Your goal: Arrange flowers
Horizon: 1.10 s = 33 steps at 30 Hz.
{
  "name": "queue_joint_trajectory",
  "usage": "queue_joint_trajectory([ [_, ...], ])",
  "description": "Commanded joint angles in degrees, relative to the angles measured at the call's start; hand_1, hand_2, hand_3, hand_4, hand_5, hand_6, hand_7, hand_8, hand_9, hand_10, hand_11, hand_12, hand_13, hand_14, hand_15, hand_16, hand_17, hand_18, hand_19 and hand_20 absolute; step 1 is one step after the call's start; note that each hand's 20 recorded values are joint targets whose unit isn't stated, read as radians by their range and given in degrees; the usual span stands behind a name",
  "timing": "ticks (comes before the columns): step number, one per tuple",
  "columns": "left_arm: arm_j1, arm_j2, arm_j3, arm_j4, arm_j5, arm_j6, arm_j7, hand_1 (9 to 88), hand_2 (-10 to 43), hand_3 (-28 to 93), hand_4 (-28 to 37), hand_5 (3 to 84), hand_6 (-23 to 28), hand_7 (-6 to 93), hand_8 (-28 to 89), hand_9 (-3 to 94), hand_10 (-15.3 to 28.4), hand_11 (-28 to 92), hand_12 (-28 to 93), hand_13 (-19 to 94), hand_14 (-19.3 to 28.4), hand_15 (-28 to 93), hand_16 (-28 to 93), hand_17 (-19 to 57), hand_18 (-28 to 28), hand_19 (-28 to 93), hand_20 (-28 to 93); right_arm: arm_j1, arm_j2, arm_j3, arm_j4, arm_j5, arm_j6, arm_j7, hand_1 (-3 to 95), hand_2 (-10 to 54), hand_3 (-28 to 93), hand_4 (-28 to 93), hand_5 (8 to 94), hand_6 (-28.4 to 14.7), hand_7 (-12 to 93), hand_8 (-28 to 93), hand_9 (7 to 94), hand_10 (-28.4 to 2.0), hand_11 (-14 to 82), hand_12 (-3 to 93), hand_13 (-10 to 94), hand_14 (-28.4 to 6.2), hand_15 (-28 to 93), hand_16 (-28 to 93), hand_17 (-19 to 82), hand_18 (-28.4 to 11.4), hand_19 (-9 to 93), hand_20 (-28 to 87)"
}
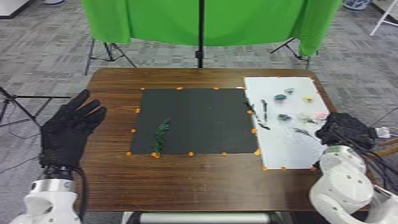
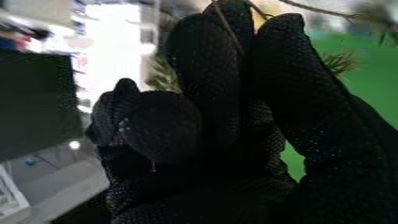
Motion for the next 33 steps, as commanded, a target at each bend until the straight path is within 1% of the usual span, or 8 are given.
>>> queue_joint_trajectory([
  [1, 1.4, -0.57, -1.01, -1.20, 1.08, 0.51, -1.31, 23.5, 7.7, 79, -26.6, 41.4, 10.4, 10.3, -8, 36.9, 19.9, 23, 10, 26, 26.4, 46, -8, -7.9, 25.6, 57, 15, 10.7, -8.3, -5.3, -5.5, 2.0, -1.6, -4.5, 54.2, -9.5, 71, -28, 91.1, -3.0, 19, 12, 90.0, -12.1, 42.4, 20.1, 83, -9.1, 73, 19, 44, -25.0, 93, 33],
  [5, 1.7, -0.60, -1.43, -1.57, 1.03, 0.73, -1.27, 23.5, 7.8, 79, -26.6, 41.4, 10.4, 10.2, -8, 36.9, 19.8, 24, 10, 26, 26.4, 46, -8, -7.8, 25.5, 57, 15, 19.9, -15.8, -15.5, -2.8, 3.1, -4.9, -8.1, 54.2, -9.5, 72, -28, 91.3, -3.2, 18, 12, 90.1, -12.1, 42.4, 20.1, 83, -9.3, 73, 19, 44, -25.3, 93, 34],
  [12, -0.1, -0.67, -0.38, -1.14, 1.44, 0.14, -2.79, 23.5, 7.8, 79, -26.5, 41.3, 10.5, 9.9, -8, 36.6, 19.8, 23, 10, 26, 26.3, 45, -8, -7.8, 25.4, 57, 16, 31.9, -25.0, -31.8, 7.8, 3.1, -7.9, -10.3, 52.5, -9.5, 73, -27, 90.9, -2.5, 18, 14, 89.8, -12.2, 43.1, 20.4, 82, -9.5, 73, 19, 44, -25.4, 93, 35],
  [16, -0.9, -0.86, -0.46, -0.90, 1.89, -0.35, -3.75, 23.6, 7.9, 79, -26.3, 41.1, 10.6, 9.4, -8, 36.4, 19.8, 22, 10, 26, 26.2, 43, -8, -7.8, 25.4, 57, 16, 33.0, -27.8, -33.7, 11.2, 3.8, -11.8, -10.1, 52.5, -9.5, 71, -26, 90.4, -2.2, 19, 14, 89.3, -12.3, 43.8, 20.7, 82, -9.4, 74, 19, 44, -25.4, 93, 35],
  [18, -0.1, -0.98, -0.97, -1.23, 2.07, -0.09, -3.69, 23.6, 7.9, 79, -26.2, 41.1, 10.6, 9.2, -8, 36.3, 19.7, 21, 11, 26, 26.2, 43, -8, -7.8, 25.3, 56, 16, 33.2, -28.9, -34.6, 12.6, 2.9, -13.5, -10.8, 52.5, -9.5, 70, -25, 90.1, -2.0, 19, 14, 89.0, -12.4, 44.1, 20.7, 82, -9.4, 74, 19, 44, -25.5, 93, 36],
  [23, -0.5, -1.43, -1.44, -1.06, 2.46, -0.78, -5.08, 23.6, 7.9, 79, -25.9, 41.1, 10.7, 8.9, -8, 36.3, 19.6, 21, 11, 26, 26.2, 42, -7, -7.8, 25.3, 56, 16, 33.6, -30.7, -37.1, 15.2, 1.0, -16.2, -11.4, 51.9, -9.5, 68, -23, 90.6, -1.8, 21, 14, 90.0, -11.4, 46.9, 20.8, 83, -9.2, 77, 20, 45, -25.9, 93, 41],
  [29, -2.3, -1.41, -0.75, -0.41, 2.80, -1.90, -6.33, 23.9, 7.9, 79, -25.8, 41.2, 10.7, 8.8, -7, 36.2, 19.6, 20, 11, 26, 26.1, 40, -6, -7.8, 25.2, 55, 17, 34.8, -32.8, -39.7, 17.5, 1.5, -20.6, -11.0, 49.8, -9.5, 68, -21, 92.1, -1.5, 21, 14, 90.5, -11.7, 49.5, 21.3, 83, -9.6, 79, 20, 46, -26.4, 93, 47],
  [33, -3.7, -1.32, 0.16, 0.14, 3.01, -2.47, -6.79, 23.9, 7.8, 79, -25.5, 41.2, 10.8, 8.7, -7, 36.2, 19.7, 19, 12, 26, 26.1, 39, -6, -7.9, 25.2, 55, 17, 36.0, -33.2, -41.4, 19.1, 2.6, -19.3, -9.6, 48.1, -8.0, 69, -21, 93.3, -1.1, 21, 12, 91.6, -11.8, 49.9, 21.2, 84, -9.7, 80, 20, 47, -26.6, 93, 50],
])
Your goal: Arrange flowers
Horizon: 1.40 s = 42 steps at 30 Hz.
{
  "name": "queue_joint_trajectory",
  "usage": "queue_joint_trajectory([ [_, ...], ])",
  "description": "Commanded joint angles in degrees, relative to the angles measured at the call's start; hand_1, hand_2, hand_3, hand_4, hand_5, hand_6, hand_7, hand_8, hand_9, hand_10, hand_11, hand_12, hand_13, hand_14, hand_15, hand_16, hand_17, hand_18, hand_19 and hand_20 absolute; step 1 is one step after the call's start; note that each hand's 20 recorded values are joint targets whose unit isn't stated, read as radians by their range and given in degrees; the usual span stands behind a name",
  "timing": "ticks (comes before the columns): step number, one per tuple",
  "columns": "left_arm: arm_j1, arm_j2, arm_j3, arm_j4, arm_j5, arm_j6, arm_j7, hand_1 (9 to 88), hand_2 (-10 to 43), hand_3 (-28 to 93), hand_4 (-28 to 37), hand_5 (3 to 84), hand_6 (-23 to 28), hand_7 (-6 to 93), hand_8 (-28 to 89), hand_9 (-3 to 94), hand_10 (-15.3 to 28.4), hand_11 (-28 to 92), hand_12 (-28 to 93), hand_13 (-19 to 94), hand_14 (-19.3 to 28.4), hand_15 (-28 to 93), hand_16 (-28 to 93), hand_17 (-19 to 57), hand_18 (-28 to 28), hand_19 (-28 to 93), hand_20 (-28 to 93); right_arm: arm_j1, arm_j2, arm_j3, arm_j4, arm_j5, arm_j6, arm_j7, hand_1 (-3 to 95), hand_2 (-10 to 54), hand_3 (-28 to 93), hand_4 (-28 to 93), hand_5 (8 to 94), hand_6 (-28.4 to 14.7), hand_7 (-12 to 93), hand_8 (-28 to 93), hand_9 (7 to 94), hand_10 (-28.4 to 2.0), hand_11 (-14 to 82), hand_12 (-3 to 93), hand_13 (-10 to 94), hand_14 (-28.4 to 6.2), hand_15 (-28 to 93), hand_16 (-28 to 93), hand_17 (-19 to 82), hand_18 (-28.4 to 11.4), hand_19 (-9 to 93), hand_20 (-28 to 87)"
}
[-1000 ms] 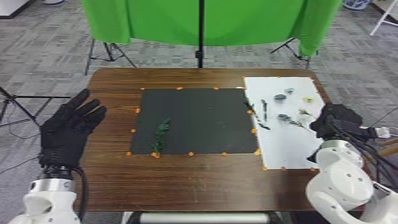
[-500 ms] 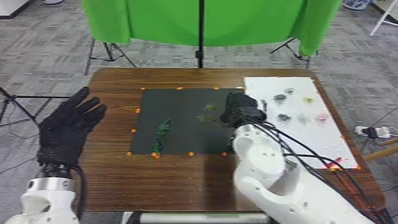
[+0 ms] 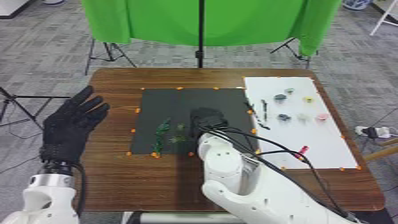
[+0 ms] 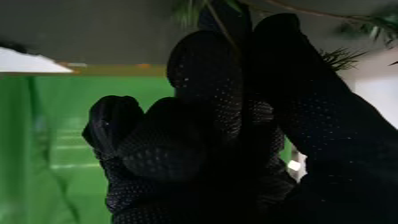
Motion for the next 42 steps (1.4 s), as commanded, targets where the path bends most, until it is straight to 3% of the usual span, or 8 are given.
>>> queue_joint_trajectory([
  [1, -2.1, -0.31, 1.35, 1.19, 0.71, -1.89, -1.60, 24.0, 7.8, 79, -25.5, 41.2, 10.8, 8.8, -7, 36.2, 19.7, 19, 12, 26, 26.1, 39, -6, -7.9, 25.2, 55, 17, 1.7, -2.3, -3.0, 3.0, 0.2, -0.2, 1.3, 47.9, -7.7, 69, -21, 93.4, -1.0, 21, 11, 91.8, -11.8, 49.9, 21.2, 84, -9.7, 80, 20, 47, -26.7, 93, 50],
  [4, -2.4, -0.40, 1.51, 1.37, 0.87, -2.17, -2.05, 24.0, 7.8, 79, -25.4, 41.3, 10.9, 8.7, -7, 36.2, 19.7, 19, 12, 26, 26.2, 39, -5, -7.9, 25.2, 55, 17, 1.8, -2.9, -3.1, 3.5, 0.8, 1.0, 2.0, 46.7, -5.4, 69, -21, 93.7, -0.7, 22, 6, 92.1, -11.7, 49.8, 21.4, 85, -9.7, 80, 19, 48, -26.8, 93, 51],
  [7, -2.6, -0.40, 1.71, 1.45, 0.84, -2.29, -2.18, 24.2, 7.9, 79, -25.4, 41.3, 10.9, 8.7, -7, 36.2, 19.7, 19, 12, 26, 26.1, 39, -5, -7.9, 25.1, 54, 18, 1.9, -3.1, -3.5, 3.5, 0.8, 2.5, 2.7, 45.1, -2.2, 69, -20, 93.7, -0.3, 26, -9, 93.3, -11.6, 49.2, 21.5, 85, -9.9, 80, 20, 49, -26.8, 93, 52],
  [19, -3.7, -0.17, 2.50, 1.86, 0.84, -2.38, -2.79, 24.3, 7.8, 79, -25.3, 41.7, 10.9, 9.6, -8, 36.8, 19.9, 21, 12, 26, 26.3, 43, -5, -7.6, 25.1, 55, 19, 2.0, -4.1, -4.1, 3.5, 1.5, 2.0, 4.2, 43.3, -1.0, 72, -22, 93.7, 0.4, 32, -12, 93.7, -11.5, 55.3, 16.6, 89, -9.7, 79, 20, 52, -27.2, 93, 53],
  [26, -4.4, -0.36, 3.16, 2.22, 0.96, -2.58, -3.10, 24.2, 7.7, 79, -25.3, 41.8, 11.0, 9.9, -8, 36.8, 20.0, 22, 11, 26, 26.5, 44, -7, -7.6, 25.2, 55, 19, 1.3, -4.6, -3.6, 4.0, 0.9, 2.6, 3.8, 40.8, -0.4, 71, -23, 93.7, 0.5, 31, -14, 93.7, -11.3, 54.1, 15.8, 90, -9.4, 77, 20, 52, -27.2, 93, 53],
  [31, -3.3, -0.43, 2.70, 1.80, 0.74, -2.01, -2.47, 24.3, 7.7, 79, -25.2, 41.9, 11.0, 10.2, -8, 36.9, 20.1, 22, 11, 26, 26.5, 44, -7, -7.7, 25.3, 55, 19, 1.3, -4.1, -4.2, 2.8, 0.1, 4.2, 4.0, 36.2, 0.5, 70, -25, 93.7, 0.8, 27, -14, 93.7, -11.0, 50.4, 15.5, 90, -8.8, 75, 20, 52, -26.8, 93, 50],
  [42, -0.7, -0.39, 1.86, 0.79, 0.26, -1.06, -1.41, 24.5, 7.7, 79, -25.1, 42.1, 11.1, 10.8, -8, 37.1, 20.1, 24, 11, 26, 26.7, 47, -8, -7.6, 25.4, 55, 19, 1.3, -3.0, -1.9, 1.2, -1.1, 3.9, 3.8, 33.2, -1.9, 71, -25, 93.7, 0.2, 30, -14, 93.7, -10.7, 52.4, 14.5, 92, -8.2, 74, 20, 54, -27.0, 93, 51],
])
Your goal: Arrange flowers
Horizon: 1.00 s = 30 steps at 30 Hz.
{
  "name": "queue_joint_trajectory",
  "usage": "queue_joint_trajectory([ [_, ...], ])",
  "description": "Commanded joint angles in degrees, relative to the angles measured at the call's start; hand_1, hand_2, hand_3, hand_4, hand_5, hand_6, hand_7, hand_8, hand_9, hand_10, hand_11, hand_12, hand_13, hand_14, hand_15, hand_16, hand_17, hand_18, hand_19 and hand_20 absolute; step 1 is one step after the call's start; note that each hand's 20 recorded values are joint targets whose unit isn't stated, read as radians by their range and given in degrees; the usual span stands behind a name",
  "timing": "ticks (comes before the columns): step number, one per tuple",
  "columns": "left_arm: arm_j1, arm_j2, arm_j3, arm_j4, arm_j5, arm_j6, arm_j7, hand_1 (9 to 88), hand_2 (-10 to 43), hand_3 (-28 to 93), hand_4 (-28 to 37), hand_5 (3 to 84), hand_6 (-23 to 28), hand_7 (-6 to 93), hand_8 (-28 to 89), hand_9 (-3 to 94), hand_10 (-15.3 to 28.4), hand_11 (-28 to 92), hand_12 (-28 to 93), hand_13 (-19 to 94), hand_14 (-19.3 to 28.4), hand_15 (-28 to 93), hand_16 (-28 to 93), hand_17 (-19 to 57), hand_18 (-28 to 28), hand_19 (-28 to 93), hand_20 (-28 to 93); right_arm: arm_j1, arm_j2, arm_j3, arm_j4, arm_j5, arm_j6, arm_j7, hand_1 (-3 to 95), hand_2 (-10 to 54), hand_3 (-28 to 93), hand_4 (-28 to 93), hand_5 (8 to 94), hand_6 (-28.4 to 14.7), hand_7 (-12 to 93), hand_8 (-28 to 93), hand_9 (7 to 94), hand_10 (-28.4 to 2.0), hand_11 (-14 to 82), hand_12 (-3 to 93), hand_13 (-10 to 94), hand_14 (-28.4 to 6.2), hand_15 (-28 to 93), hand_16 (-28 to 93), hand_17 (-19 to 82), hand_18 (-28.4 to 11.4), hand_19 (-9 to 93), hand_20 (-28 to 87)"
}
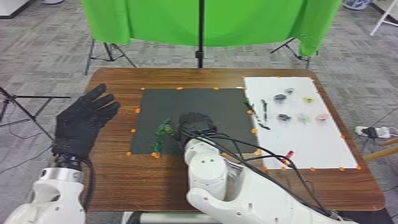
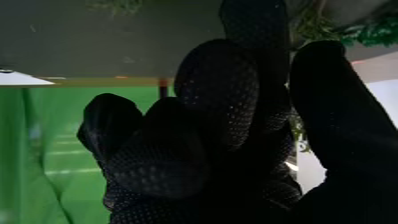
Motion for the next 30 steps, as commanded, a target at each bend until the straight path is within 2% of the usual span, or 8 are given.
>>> queue_joint_trajectory([
  [1, 2.8, -0.37, -0.27, -0.69, -0.48, 1.08, 1.10, 24.4, 7.7, 79, -25.1, 42.1, 11.1, 10.8, -8, 37.1, 20.1, 24, 11, 26, 26.7, 47, -8, -7.6, 25.4, 56, 19, 0.2, 1.3, 2.2, -1.5, -2.2, 0.9, -0.2, 33.2, -2.0, 71, -25, 93.7, 0.2, 30, -14, 93.7, -10.7, 52.4, 14.5, 92, -8.2, 74, 20, 54, -27.1, 93, 51],
  [2, 3.2, -0.43, -0.24, -0.81, -0.62, 1.26, 1.71, 24.5, 7.7, 79, -25.1, 42.1, 11.1, 10.8, -8, 37.1, 20.1, 24, 11, 26, 26.7, 47, -8, -7.6, 25.4, 56, 19, 0.1, 2.0, 2.6, -2.1, -2.5, 1.5, -0.5, 33.2, -2.0, 71, -25, 93.7, 0.2, 30, -14, 93.7, -10.7, 52.4, 14.5, 92, -8.2, 74, 20, 54, -27.2, 93, 51],
  [6, 4.4, -0.74, -0.98, -0.85, -0.96, 1.93, 2.38, 24.5, 7.7, 79, -25.1, 42.1, 11.0, 10.9, -8, 37.1, 20.1, 25, 10, 26, 26.6, 47, -8, -7.6, 25.5, 56, 19, -0.2, 6.4, 5.3, -5.2, -1.7, 5.8, 0.0, 33.0, -1.9, 71, -25, 93.7, -0.3, 24, -14, 93.7, -10.8, 48.9, 15.8, 90, -8.6, 74, 21, 52, -27.4, 93, 50],
  [10, 5.7, -0.65, -1.51, -1.19, -1.27, 2.56, 3.34, 24.4, 7.6, 79, -25.2, 42.1, 11.0, 11.1, -9, 37.1, 20.1, 25, 10, 26, 26.7, 47, -9, -7.6, 25.6, 56, 19, -1.0, 11.7, 10.1, -8.2, -0.1, 11.0, 2.8, 33.1, -1.7, 71, -24, 90.3, -1.6, 17, -11, 92.7, -13.3, 37.5, 18.7, 85, -9.7, 70, 19, 46, -28.1, 93, 37],
  [14, 6.2, -0.47, -1.53, -1.31, -1.56, 2.86, 3.89, 24.3, 7.5, 80, -25.3, 42.1, 11.0, 11.2, -9, 37.1, 20.2, 25, 10, 26, 26.7, 48, -9, -7.6, 25.5, 56, 19, -0.7, 16.1, 15.4, -8.4, 4.2, 12.1, 5.7, 33.0, -1.9, 70, -23, 82.5, -3.4, 16, -11, 88.1, -15.8, 34.0, 18.3, 82, -10.5, 67, 17, 44, -28.1, 93, 28],
  [19, 6.4, -0.22, -1.10, -1.22, -1.72, 2.91, 4.40, 24.3, 7.5, 80, -25.4, 42.0, 10.9, 11.2, -9, 36.9, 20.1, 25, 10, 26, 26.6, 47, -9, -7.7, 25.5, 56, 19, 0.3, 20.6, 17.3, -5.6, 9.4, 15.0, 8.4, 32.7, -4.1, 72, -23, 70.5, -6.2, 15, -11, 75.8, -20.1, 32.7, 16.3, 69, -16.1, 68, 12, 35, -28.3, 89, 15],
  [21, 6.7, -0.16, -1.13, -1.31, -1.78, 2.96, 4.68, 24.3, 7.5, 80, -25.4, 41.9, 10.9, 11.2, -9, 36.9, 20.1, 25, 10, 26, 26.6, 47, -9, -7.7, 25.5, 56, 19, -0.2, 20.5, 18.5, -4.1, 11.5, 13.8, 9.4, 32.4, -4.9, 73, -24, 65.9, -6.6, 15, -11, 69.9, -22.0, 32.2, 15.8, 64, -18.2, 69, 11, 32, -28.4, 88, 13],
  [30, 6.2, -0.03, -0.77, -1.19, -1.82, 2.83, 4.87, 24.4, 7.5, 80, -25.4, 41.9, 10.9, 11.0, -9, 36.9, 20.1, 25, 10, 26, 26.6, 47, -9, -7.7, 25.5, 56, 18, 3.0, 19.2, 14.2, 3.3, 16.9, 10.4, 10.8, 30.7, -7.6, 75, -25, 53.1, -10.2, 14, -12, 59.4, -25.0, 39.5, 15.6, 58, -20.2, 76, 9, 28, -28.4, 89, 11],
])
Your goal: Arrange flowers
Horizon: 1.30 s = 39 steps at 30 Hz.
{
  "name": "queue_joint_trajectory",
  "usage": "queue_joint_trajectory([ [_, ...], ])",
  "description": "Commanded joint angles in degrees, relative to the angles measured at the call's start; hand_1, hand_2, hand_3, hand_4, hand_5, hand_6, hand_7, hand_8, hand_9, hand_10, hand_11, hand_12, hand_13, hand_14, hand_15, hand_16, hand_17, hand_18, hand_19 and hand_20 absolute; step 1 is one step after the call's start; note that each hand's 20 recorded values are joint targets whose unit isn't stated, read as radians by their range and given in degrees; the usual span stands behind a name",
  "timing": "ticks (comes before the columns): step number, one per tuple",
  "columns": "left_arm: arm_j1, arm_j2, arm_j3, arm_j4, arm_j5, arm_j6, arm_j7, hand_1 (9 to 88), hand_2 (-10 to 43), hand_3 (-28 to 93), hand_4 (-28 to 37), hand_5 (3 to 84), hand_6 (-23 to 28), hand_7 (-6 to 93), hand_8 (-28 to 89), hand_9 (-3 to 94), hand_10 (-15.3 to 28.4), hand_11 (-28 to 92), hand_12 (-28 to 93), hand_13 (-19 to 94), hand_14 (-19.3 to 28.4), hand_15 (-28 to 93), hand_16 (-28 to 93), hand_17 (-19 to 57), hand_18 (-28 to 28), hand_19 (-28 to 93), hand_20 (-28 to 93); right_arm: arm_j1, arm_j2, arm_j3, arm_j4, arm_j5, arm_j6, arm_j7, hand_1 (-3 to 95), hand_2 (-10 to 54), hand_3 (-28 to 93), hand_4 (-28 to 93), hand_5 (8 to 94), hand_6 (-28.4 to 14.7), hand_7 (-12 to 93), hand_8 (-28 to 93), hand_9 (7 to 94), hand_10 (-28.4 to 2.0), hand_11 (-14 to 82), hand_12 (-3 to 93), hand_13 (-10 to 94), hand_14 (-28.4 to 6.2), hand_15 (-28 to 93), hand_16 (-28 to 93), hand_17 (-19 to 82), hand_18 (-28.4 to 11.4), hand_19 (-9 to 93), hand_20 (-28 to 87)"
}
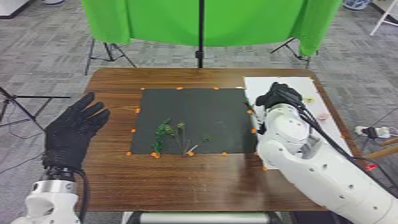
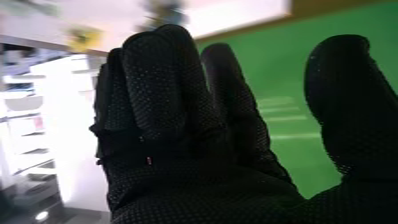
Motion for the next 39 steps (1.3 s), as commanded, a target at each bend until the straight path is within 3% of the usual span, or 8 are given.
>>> queue_joint_trajectory([
  [1, 0.8, -0.01, 0.60, 0.03, -0.37, 0.42, 0.14, 24.4, 7.5, 79, -25.4, 41.9, 11.0, 11.0, -9, 36.9, 20.1, 25, 10, 26, 26.6, 47, -9, -7.7, 25.5, 56, 18, 2.5, -2.1, -3.0, 5.1, 4.1, -3.3, 1.9, 30.7, -7.8, 75, -25, 52.3, -10.3, 14, -12, 58.8, -25.1, 39.8, 15.5, 58, -20.3, 76, 9, 28, -28.4, 88, 11],
  [14, 0.4, 0.35, 0.87, 0.12, -0.52, 0.51, 0.63, 24.4, 7.5, 79, -25.4, 41.9, 11.0, 11.0, -9, 36.9, 20.1, 24, 10, 26, 26.7, 46, -8, -7.8, 25.4, 56, 18, 6.8, -8.0, -10.0, 13.6, 4.7, -11.6, 3.7, 30.3, -9.5, 73, -27, 52.5, -7.0, 14, -12, 57.4, -25.1, 42.7, 15.3, 57, -20.5, 79, 8, 26, -28.4, 87, 11],
  [19, 0.3, 0.22, 0.82, 0.16, -0.58, 0.54, 0.46, 24.5, 7.5, 79, -25.3, 41.9, 11.0, 11.0, -9, 36.9, 20.2, 24, 10, 26, 26.7, 46, -8, -7.9, 25.4, 56, 18, 5.3, -8.5, -12.9, 14.5, 4.0, -13.9, 2.9, 35.6, -9.5, 74, -28, 64.6, -3.4, 16, -13, 62.5, -22.4, 50.9, 17.5, 62, -17.4, 82, 10, 28, -28.4, 89, 14],
  [21, 0.4, 0.10, 0.67, 0.11, -0.62, 0.61, 0.27, 24.5, 7.5, 80, -25.3, 41.9, 11.0, 11.1, -9, 36.9, 20.2, 24, 10, 26, 26.7, 46, -8, -7.9, 25.4, 56, 18, 4.0, -8.1, -13.1, 14.2, 3.4, -14.2, 0.0, 43.0, -9.5, 71, -28, 73.6, -2.2, 17, -7, 68.9, -18.9, 51.9, 19.0, 66, -15.1, 81, 13, 30, -28.3, 90, 17],
  [23, 0.4, 0.13, 0.73, 0.07, -0.76, 0.62, 0.38, 24.6, 7.5, 80, -25.3, 41.9, 11.0, 11.1, -9, 36.9, 20.2, 24, 10, 26, 26.7, 46, -8, -7.9, 25.4, 56, 18, 2.6, -7.0, -13.6, 13.4, 2.6, -11.2, -1.6, 55.2, -9.5, 64, -28, 86.4, -0.1, 19, 4, 81.9, -13.0, 45.3, 25.2, 73, -11.0, 80, 16, 34, -25.9, 92, 22],
  [25, 0.7, -0.01, 0.65, -0.05, -0.75, 0.76, 0.41, 24.6, 7.5, 80, -25.4, 41.9, 11.0, 11.2, -9, 36.9, 20.2, 25, 10, 26, 26.7, 46, -8, -7.9, 25.4, 56, 18, 2.1, -5.9, -14.9, 13.1, 0.7, -7.6, -1.3, 59.4, -9.5, 61, -28, 91.3, 0.7, 18, 6, 88.2, -11.0, 42.8, 26.4, 76, -9.3, 81, 18, 36, -24.6, 93, 29],
  [33, 1.1, -0.44, 0.26, -0.24, -0.62, 0.81, -0.04, 24.5, 7.6, 80, -25.3, 42.0, 11.1, 11.2, -9, 37.0, 20.2, 25, 10, 26, 26.7, 47, -8, -7.9, 25.4, 56, 17, 5.5, -1.3, -18.2, 12.7, -5.2, 5.1, 0.1, 55.8, -9.5, 70, -28, 93.5, -0.2, 19, 8, 91.4, -10.1, 44.2, 25.4, 80, -8.4, 82, 19, 40, -24.1, 93, 42],
  [39, 1.3, 0.04, 0.43, -0.41, -0.68, 1.05, 0.33, 24.5, 7.6, 80, -25.3, 41.9, 11.0, 11.3, -9, 37.0, 20.2, 25, 10, 26, 26.7, 47, -9, -7.9, 25.4, 56, 17, 8.7, 1.2, -19.2, 12.4, -7.5, 12.1, 1.8, 55.0, -9.5, 73, -28, 93.7, -1.5, 21, 9, 92.1, -10.3, 46.9, 23.9, 81, -8.6, 83, 19, 41, -24.6, 93, 46],
])
